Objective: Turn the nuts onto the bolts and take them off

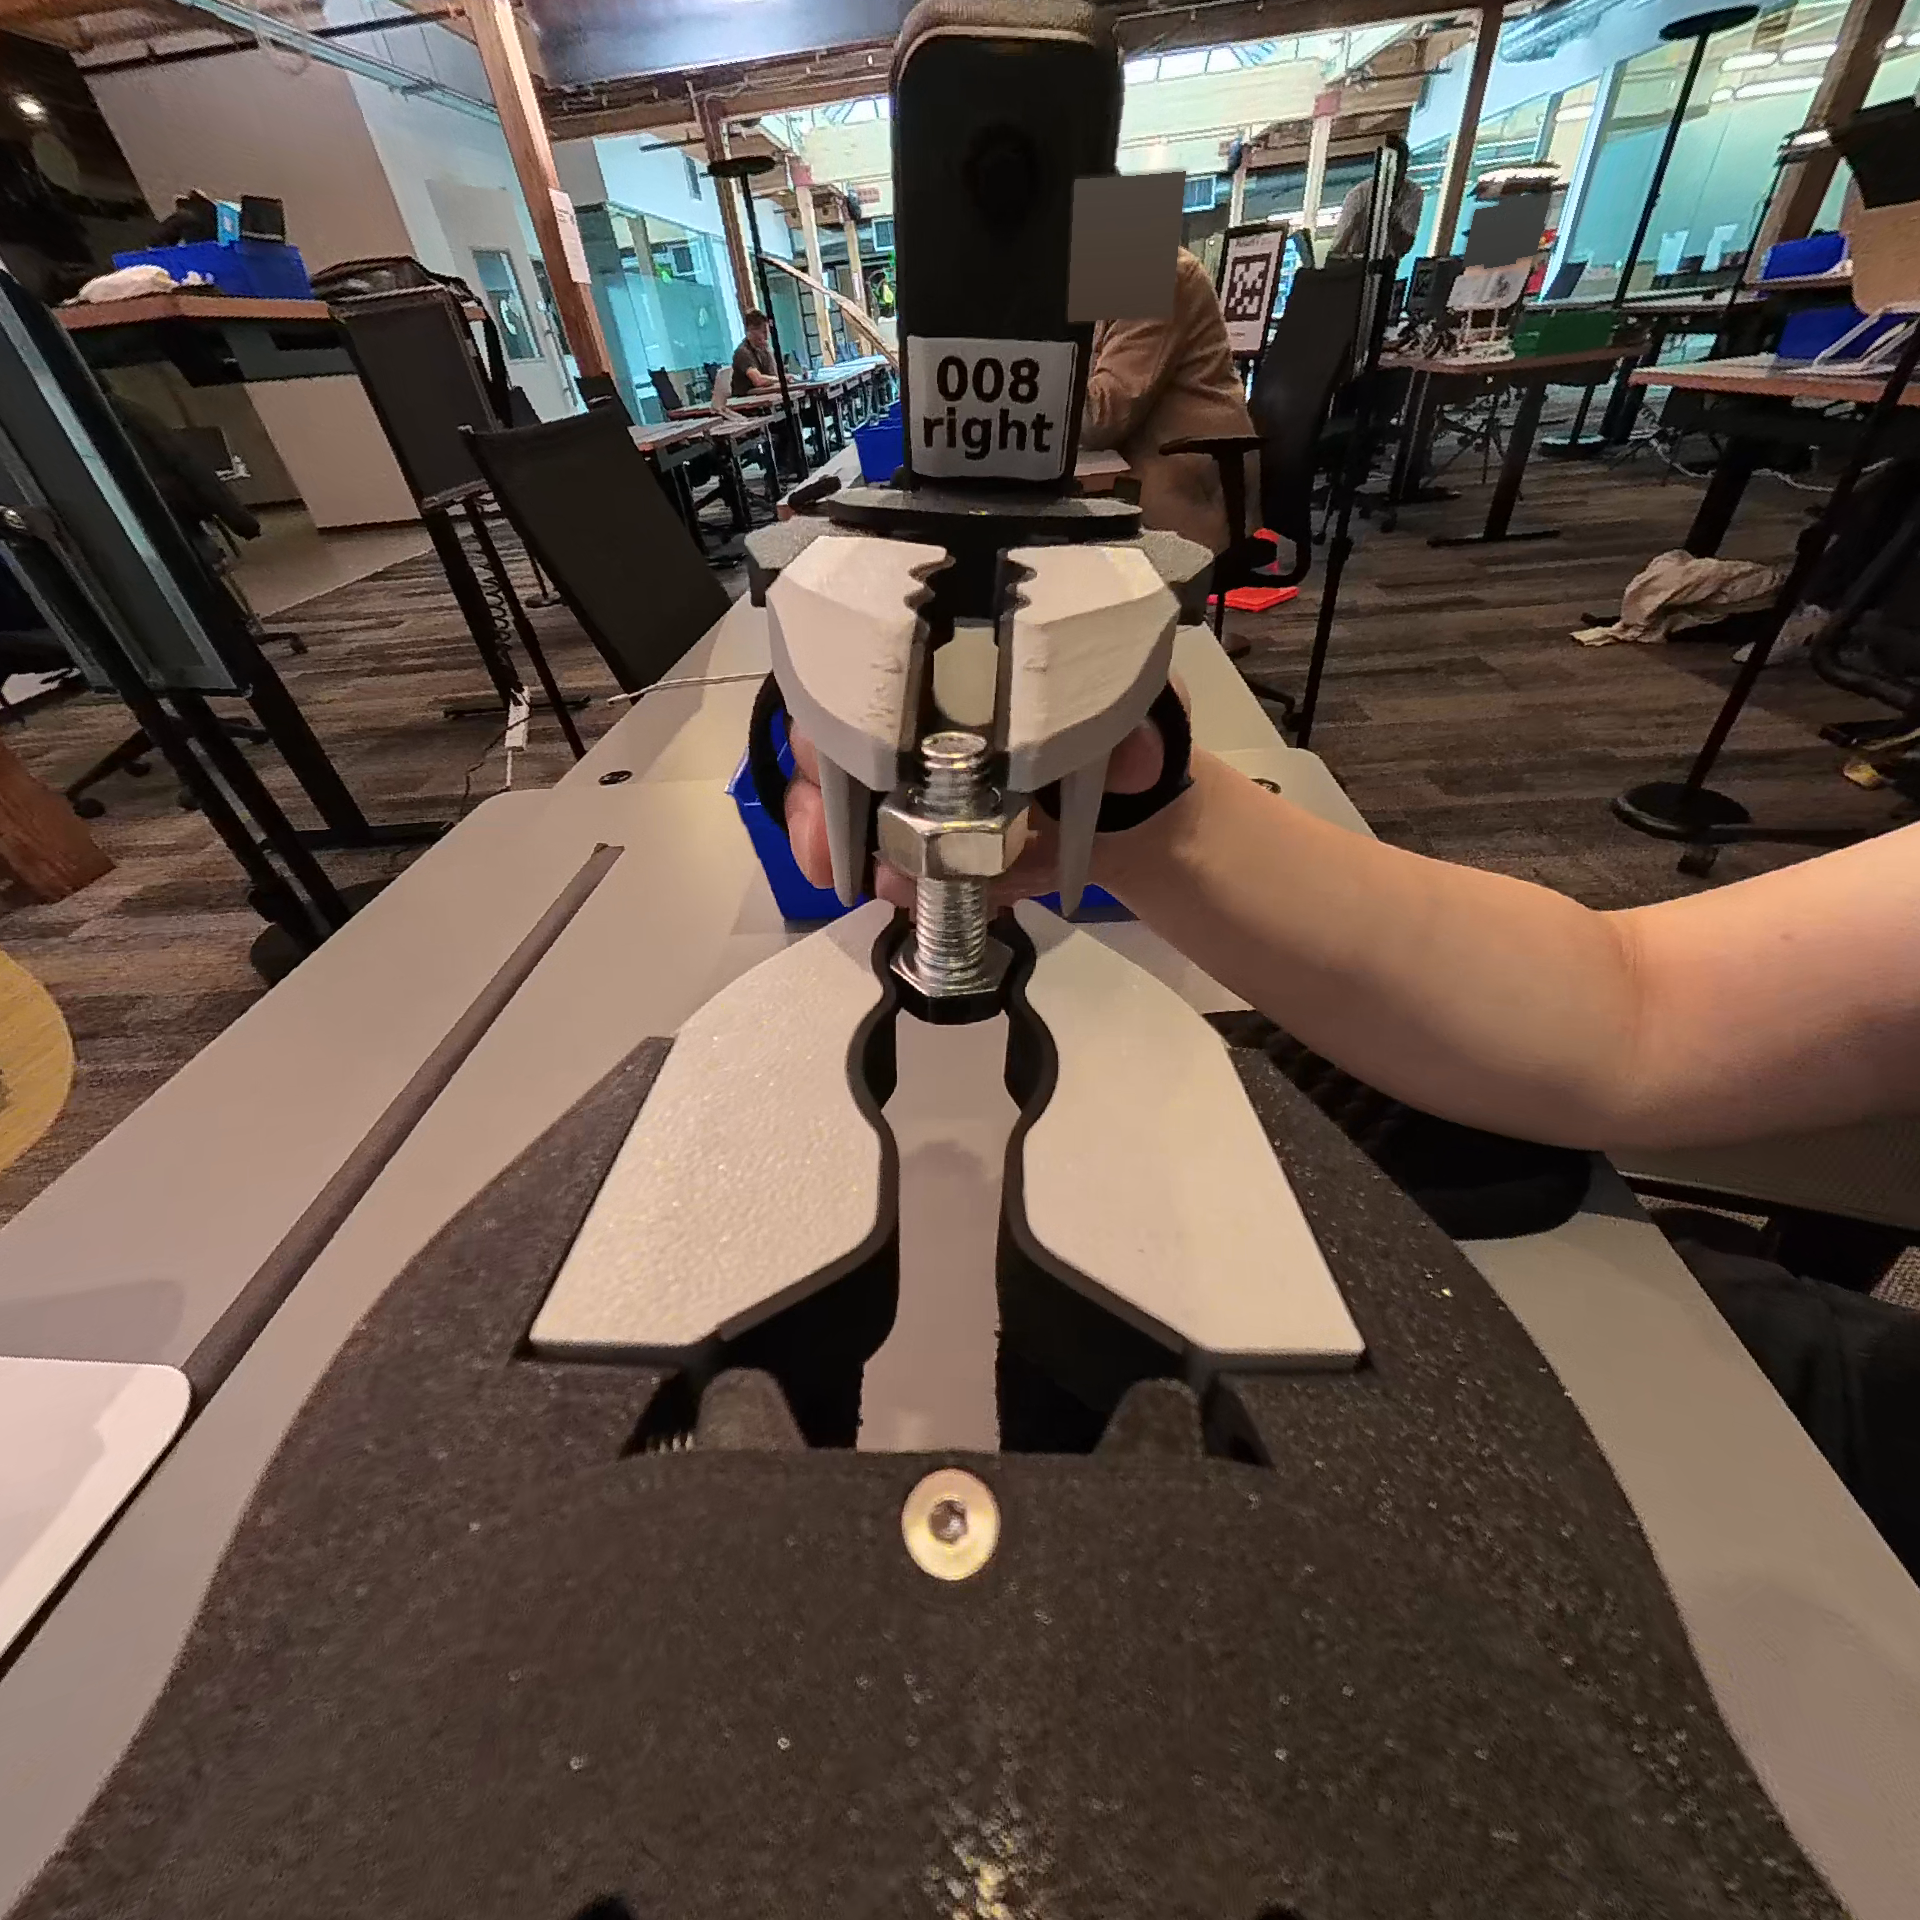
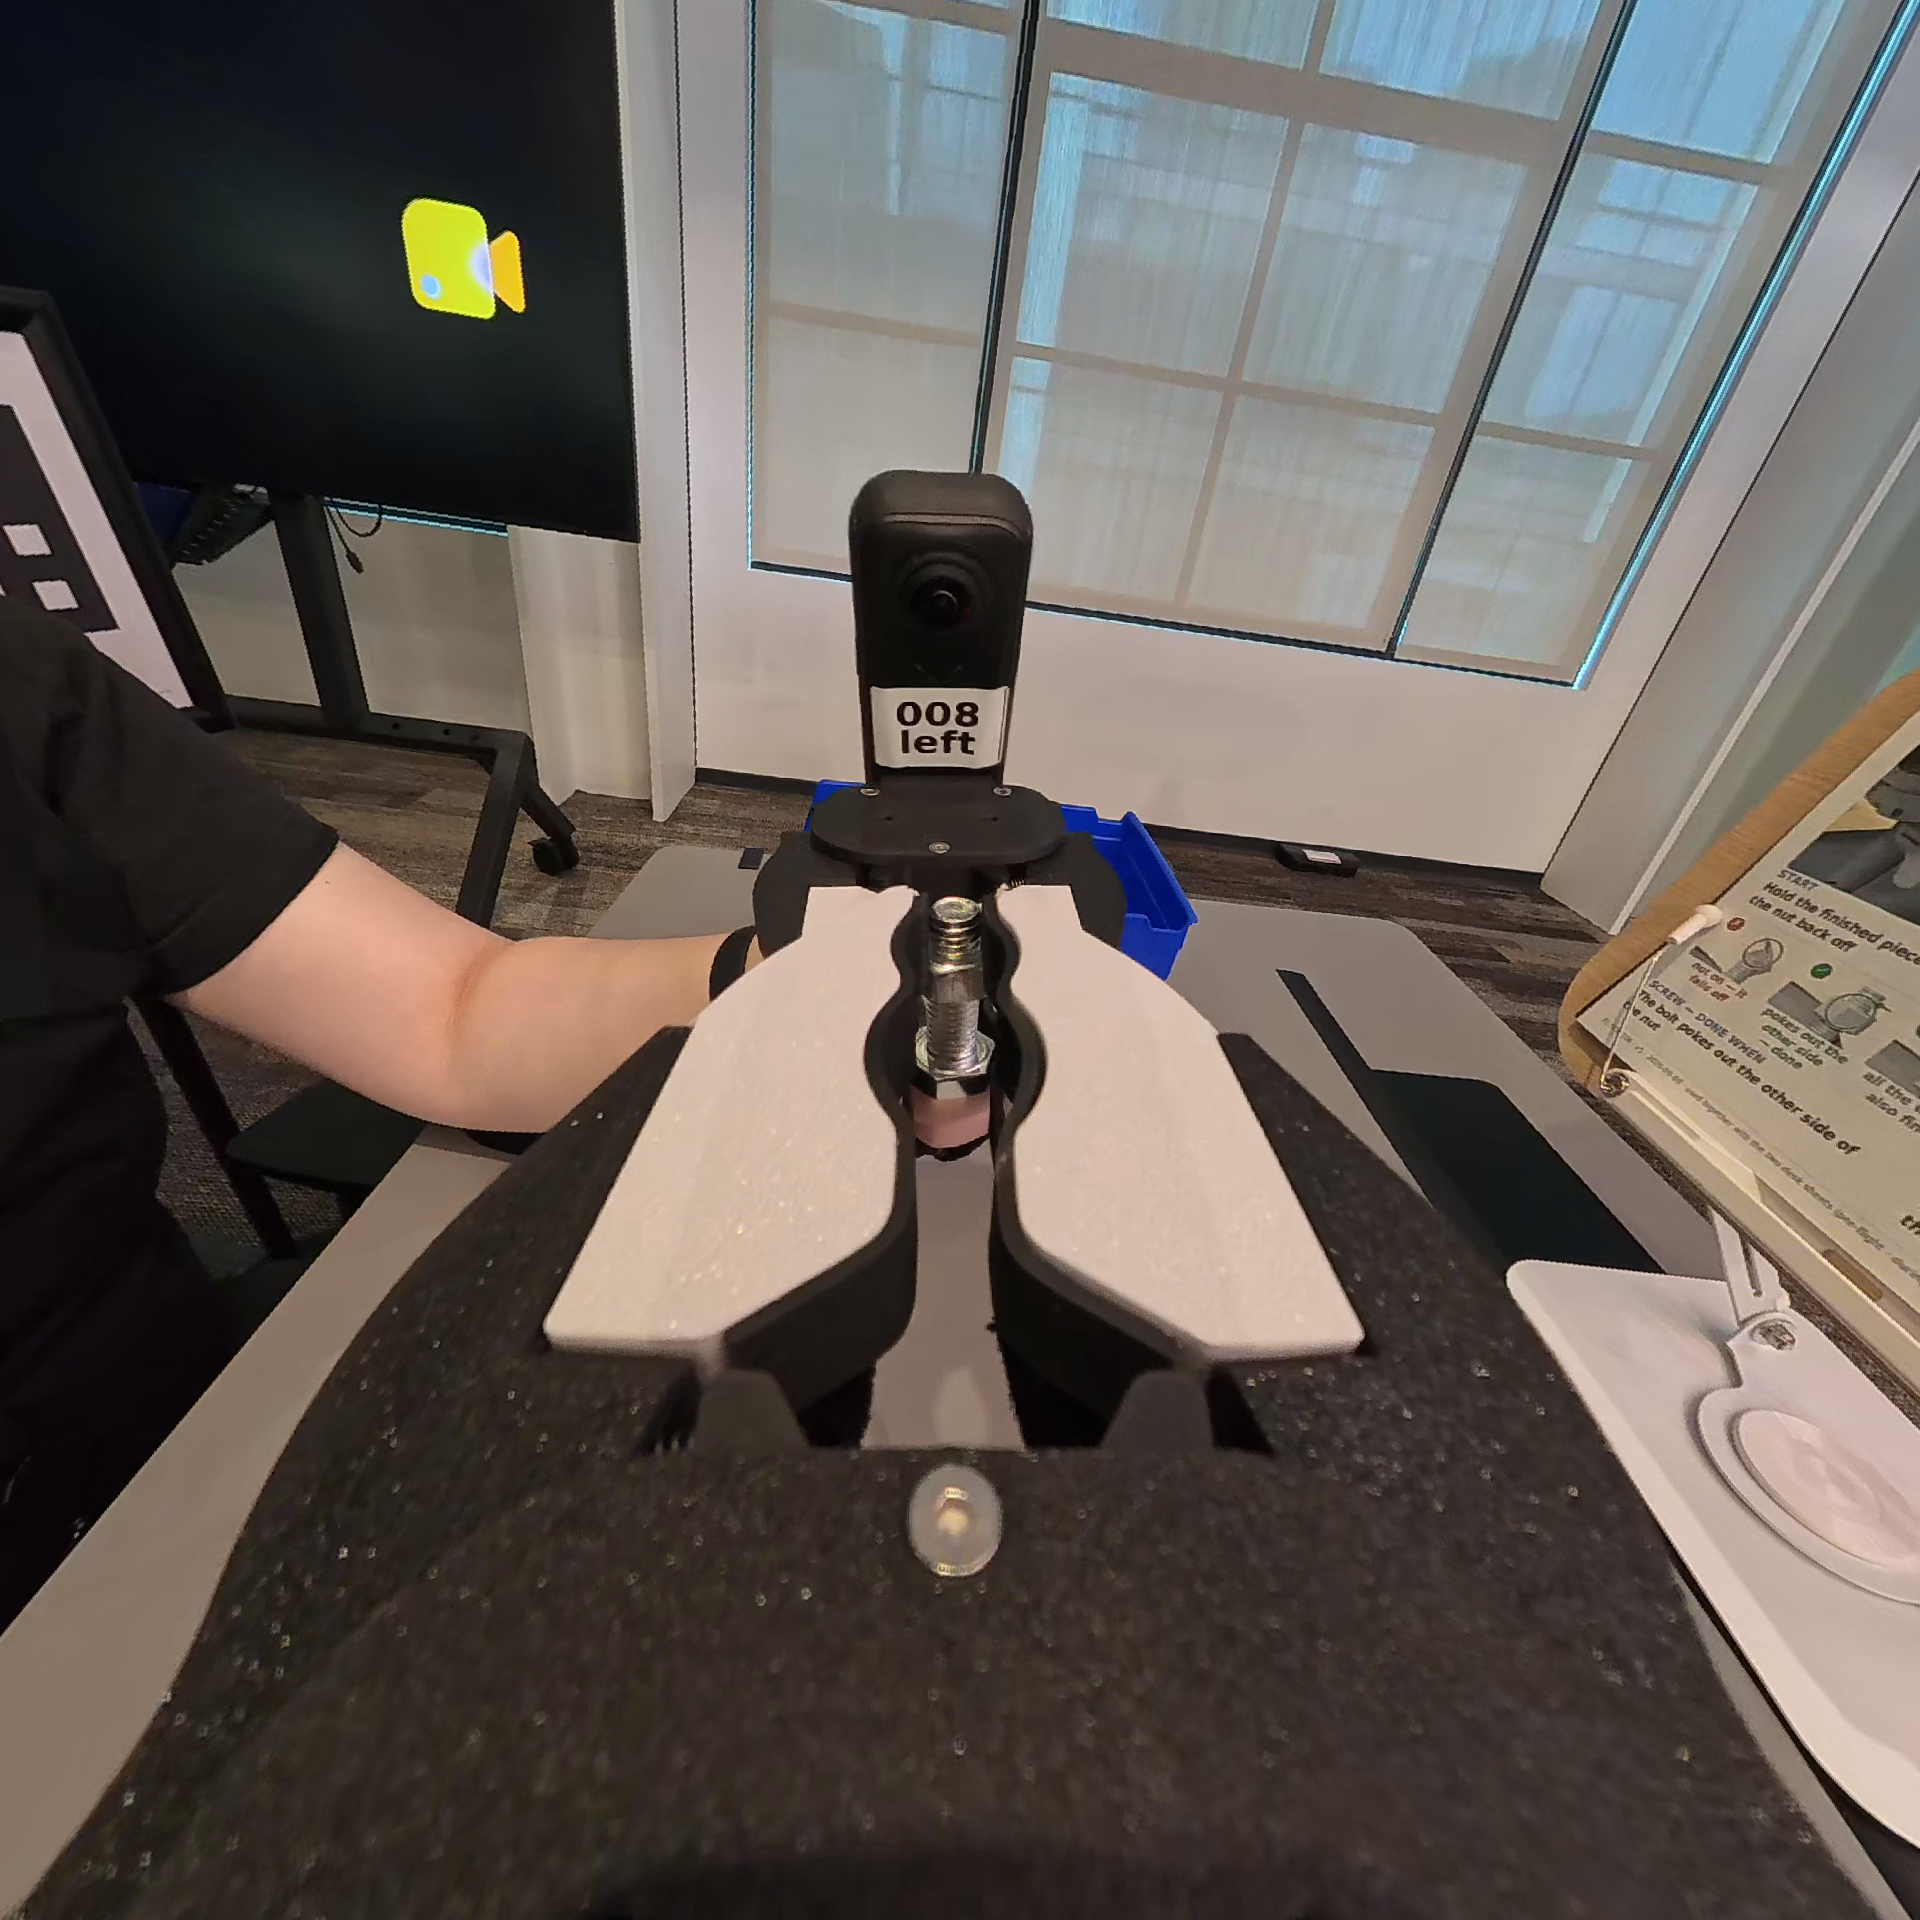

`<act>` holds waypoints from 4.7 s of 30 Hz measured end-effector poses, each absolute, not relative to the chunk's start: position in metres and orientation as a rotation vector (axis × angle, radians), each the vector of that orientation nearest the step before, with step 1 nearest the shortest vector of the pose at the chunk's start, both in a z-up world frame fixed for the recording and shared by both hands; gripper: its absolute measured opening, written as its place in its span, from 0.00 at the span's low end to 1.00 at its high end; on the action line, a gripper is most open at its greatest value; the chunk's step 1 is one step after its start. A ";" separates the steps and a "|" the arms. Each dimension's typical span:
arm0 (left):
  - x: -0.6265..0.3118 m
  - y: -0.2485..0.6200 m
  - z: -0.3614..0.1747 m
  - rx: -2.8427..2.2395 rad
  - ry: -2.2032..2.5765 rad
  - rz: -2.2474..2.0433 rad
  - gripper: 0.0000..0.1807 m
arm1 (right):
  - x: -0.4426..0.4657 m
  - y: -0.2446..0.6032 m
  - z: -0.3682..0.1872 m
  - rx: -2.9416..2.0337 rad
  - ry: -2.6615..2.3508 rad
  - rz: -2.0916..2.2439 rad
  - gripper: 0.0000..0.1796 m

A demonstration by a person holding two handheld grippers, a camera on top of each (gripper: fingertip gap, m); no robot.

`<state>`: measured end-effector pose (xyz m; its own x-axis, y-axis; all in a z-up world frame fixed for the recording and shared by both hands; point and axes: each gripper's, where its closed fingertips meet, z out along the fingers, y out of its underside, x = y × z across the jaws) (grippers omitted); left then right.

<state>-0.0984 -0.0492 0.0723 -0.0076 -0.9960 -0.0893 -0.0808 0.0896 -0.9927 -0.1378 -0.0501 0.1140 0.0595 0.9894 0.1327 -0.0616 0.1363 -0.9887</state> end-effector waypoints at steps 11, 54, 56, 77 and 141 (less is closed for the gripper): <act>-0.100 -0.015 0.059 -1.376 1.190 -1.027 0.09 | -0.128 -0.022 0.115 -1.256 -1.012 0.971 0.19; -0.101 -0.002 0.055 -1.400 1.167 -0.799 0.08 | -0.122 -0.008 0.084 -1.646 -0.978 0.842 0.13; -0.102 -0.003 0.058 -1.401 1.157 -0.828 0.08 | -0.113 -0.006 0.084 -1.656 -0.966 0.828 0.12; -0.094 0.000 0.020 -1.499 1.328 -0.602 0.08 | -0.093 -0.010 0.039 -2.034 -0.973 0.675 0.10; -0.094 0.002 0.001 -1.516 1.435 -0.397 0.08 | -0.096 -0.008 0.034 -2.089 -0.943 0.596 0.16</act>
